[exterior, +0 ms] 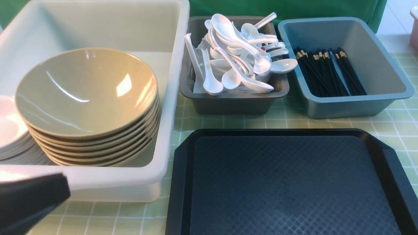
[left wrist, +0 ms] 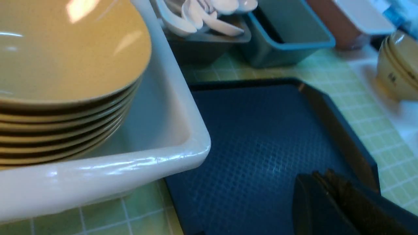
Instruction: On green table put chopsticks spoon bowls plates into blue grey white boxes.
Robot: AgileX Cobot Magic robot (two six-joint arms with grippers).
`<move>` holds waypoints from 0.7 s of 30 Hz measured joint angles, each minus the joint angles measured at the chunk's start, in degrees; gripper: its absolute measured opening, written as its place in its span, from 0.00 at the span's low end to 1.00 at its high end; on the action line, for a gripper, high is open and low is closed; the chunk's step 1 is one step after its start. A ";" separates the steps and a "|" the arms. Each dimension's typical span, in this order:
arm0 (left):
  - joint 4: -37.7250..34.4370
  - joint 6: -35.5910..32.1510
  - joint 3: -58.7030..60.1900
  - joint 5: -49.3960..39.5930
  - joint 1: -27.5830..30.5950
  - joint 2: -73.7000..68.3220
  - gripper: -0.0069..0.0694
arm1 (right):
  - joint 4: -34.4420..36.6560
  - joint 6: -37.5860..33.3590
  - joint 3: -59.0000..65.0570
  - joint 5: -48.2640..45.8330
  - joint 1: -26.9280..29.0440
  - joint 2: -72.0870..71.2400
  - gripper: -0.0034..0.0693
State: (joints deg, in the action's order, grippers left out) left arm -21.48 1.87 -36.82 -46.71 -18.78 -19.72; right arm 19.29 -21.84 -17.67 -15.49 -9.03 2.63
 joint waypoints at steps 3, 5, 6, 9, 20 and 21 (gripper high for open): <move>-2.09 0.26 4.43 4.10 0.00 5.83 0.09 | 0.05 -0.33 1.22 0.05 0.00 -2.33 0.25; -3.28 0.33 7.01 5.34 0.00 9.14 0.09 | 0.10 -0.33 1.84 -0.25 0.00 -2.92 0.25; -3.43 0.33 7.72 5.43 0.00 10.12 0.09 | 0.10 -0.33 1.89 -0.52 0.00 -3.05 0.26; -3.64 0.33 10.00 5.43 0.00 12.89 0.09 | 0.10 -0.38 1.89 -0.69 0.00 -3.05 0.26; 0.58 1.07 17.45 9.30 0.00 14.22 0.09 | 0.10 -0.38 2.20 -0.76 0.00 -3.09 0.26; 4.13 1.28 18.44 13.54 0.21 14.22 0.09 | 0.10 -0.38 2.20 -0.76 0.00 -3.09 0.26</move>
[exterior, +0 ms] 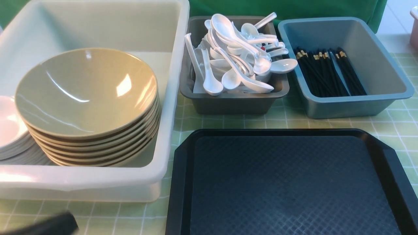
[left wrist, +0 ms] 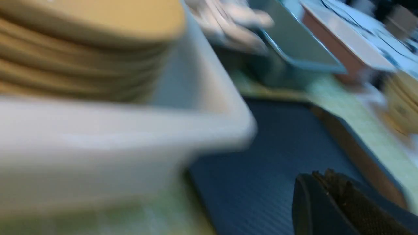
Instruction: On green table put chopsticks spoon bowls plates into blue grey white boxes.
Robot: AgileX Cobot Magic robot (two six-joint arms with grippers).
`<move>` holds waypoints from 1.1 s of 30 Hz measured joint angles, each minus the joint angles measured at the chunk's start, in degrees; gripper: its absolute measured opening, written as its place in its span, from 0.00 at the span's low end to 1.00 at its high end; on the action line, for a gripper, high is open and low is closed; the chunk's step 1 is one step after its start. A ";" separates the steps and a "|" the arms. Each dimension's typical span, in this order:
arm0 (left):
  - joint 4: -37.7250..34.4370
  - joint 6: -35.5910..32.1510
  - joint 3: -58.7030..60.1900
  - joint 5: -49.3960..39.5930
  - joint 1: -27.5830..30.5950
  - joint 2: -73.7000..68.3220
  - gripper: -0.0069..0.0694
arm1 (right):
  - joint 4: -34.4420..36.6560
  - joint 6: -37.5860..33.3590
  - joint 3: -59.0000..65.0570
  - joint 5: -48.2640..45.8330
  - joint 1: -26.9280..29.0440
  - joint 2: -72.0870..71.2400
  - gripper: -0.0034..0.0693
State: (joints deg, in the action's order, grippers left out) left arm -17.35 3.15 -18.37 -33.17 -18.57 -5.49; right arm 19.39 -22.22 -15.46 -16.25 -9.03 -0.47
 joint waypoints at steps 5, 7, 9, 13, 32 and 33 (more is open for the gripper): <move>13.98 0.49 5.38 13.14 5.04 0.05 0.09 | 0.06 0.00 0.00 0.00 0.00 0.00 0.27; 16.73 0.49 7.89 16.15 8.07 0.05 0.09 | 0.06 0.00 0.00 0.00 0.00 0.00 0.27; 18.50 0.49 10.16 17.01 10.19 0.43 0.09 | 0.06 0.00 0.00 0.00 0.00 0.00 0.28; 19.82 0.49 15.59 17.54 13.86 4.91 0.09 | 0.06 0.00 0.00 -0.18 0.00 0.00 0.28; 14.42 0.49 19.90 14.85 16.20 6.19 0.09 | 0.06 0.00 0.00 -0.18 0.00 -0.02 0.30; 14.42 0.49 19.90 14.85 16.26 6.19 0.09 | 0.06 0.00 0.00 -0.18 0.00 -0.02 0.30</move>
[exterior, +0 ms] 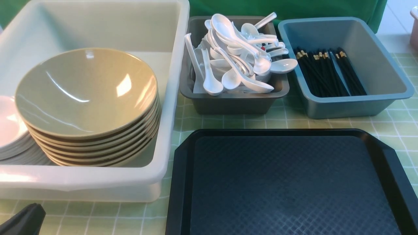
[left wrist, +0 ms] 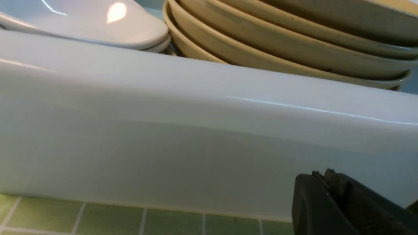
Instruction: On green table put chopsticks spoon bowls plates into blue grey white boxes.
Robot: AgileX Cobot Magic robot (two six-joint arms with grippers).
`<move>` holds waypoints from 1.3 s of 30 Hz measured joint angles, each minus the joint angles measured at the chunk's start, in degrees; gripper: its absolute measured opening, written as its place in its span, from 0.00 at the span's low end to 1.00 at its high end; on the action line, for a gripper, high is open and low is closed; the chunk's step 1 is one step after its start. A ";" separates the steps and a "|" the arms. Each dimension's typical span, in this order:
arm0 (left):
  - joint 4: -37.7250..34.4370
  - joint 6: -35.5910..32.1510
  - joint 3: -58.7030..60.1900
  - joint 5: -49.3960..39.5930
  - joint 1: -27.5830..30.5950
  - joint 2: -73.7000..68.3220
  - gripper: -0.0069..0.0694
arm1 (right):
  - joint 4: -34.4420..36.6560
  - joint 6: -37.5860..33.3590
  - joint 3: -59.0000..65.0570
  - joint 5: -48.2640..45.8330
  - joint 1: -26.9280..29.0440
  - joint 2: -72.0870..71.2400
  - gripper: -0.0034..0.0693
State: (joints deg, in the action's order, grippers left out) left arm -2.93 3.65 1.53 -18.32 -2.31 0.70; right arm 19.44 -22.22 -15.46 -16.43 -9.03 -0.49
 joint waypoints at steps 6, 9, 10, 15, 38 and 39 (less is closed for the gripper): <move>0.00 0.00 0.00 0.00 0.08 0.00 0.09 | 0.00 0.00 0.00 0.00 0.00 0.00 0.30; -0.01 0.00 0.00 0.00 0.08 0.00 0.09 | 0.00 0.00 0.00 0.00 0.00 0.00 0.31; -0.01 0.00 0.00 0.00 0.08 0.00 0.09 | 0.00 0.00 0.00 0.00 0.00 0.00 0.31; -0.01 0.00 0.00 0.00 0.08 0.00 0.09 | 0.00 0.00 0.00 0.00 0.00 0.00 0.32; -0.13 0.00 0.00 0.00 0.08 0.00 0.09 | -11.96 8.66 10.24 -3.64 13.53 -0.11 0.34; -0.13 0.00 0.00 0.00 0.08 0.00 0.09 | -12.11 8.66 10.42 -3.73 13.53 -0.11 0.34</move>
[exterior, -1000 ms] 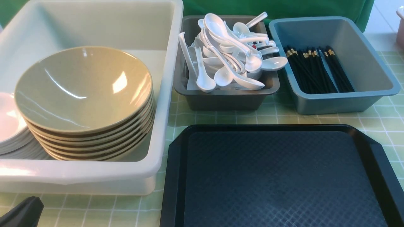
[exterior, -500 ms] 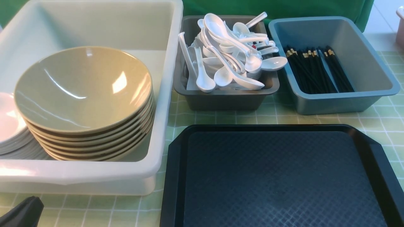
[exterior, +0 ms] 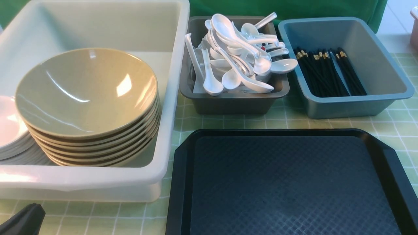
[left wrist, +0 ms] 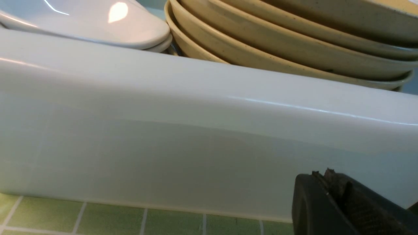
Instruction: On green table put chopsticks spoon bowls plates into blue grey white boxes.
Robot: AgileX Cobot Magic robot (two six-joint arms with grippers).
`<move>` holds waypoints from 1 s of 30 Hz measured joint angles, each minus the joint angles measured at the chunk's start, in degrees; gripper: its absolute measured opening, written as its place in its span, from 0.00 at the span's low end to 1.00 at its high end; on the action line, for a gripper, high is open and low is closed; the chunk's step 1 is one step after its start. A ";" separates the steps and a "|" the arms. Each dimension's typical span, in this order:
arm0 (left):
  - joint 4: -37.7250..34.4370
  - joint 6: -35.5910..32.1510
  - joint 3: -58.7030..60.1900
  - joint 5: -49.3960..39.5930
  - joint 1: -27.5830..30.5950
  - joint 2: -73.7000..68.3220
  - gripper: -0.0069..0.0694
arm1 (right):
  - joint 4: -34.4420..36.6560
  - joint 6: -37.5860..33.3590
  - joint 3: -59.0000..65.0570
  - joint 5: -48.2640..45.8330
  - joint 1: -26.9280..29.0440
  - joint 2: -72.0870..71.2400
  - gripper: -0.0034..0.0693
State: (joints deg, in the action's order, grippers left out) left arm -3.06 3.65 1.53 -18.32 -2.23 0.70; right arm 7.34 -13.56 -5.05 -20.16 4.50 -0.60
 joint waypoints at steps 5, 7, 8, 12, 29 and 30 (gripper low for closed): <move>0.00 0.00 0.00 0.00 0.00 0.00 0.09 | -1.91 0.00 3.43 -0.96 0.00 0.00 0.35; 0.00 0.00 0.00 0.00 0.00 0.00 0.09 | -2.14 0.05 4.59 0.03 0.00 0.00 0.35; 0.00 0.00 0.00 0.00 0.00 0.00 0.09 | -2.14 0.05 4.84 0.85 0.00 0.00 0.35; 0.00 0.00 0.00 0.00 0.00 0.00 0.09 | -2.14 0.05 5.09 2.52 0.00 0.00 0.36; 0.00 0.00 0.00 0.00 0.00 0.00 0.09 | -2.14 0.05 5.26 3.34 0.02 0.00 0.37; 0.00 0.00 0.00 0.00 0.00 0.00 0.09 | -2.14 0.05 5.26 3.34 0.02 0.00 0.37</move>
State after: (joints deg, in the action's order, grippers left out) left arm -3.06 3.65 1.53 -18.32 -2.23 0.70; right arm 5.19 -13.52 0.21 -16.82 4.53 -0.60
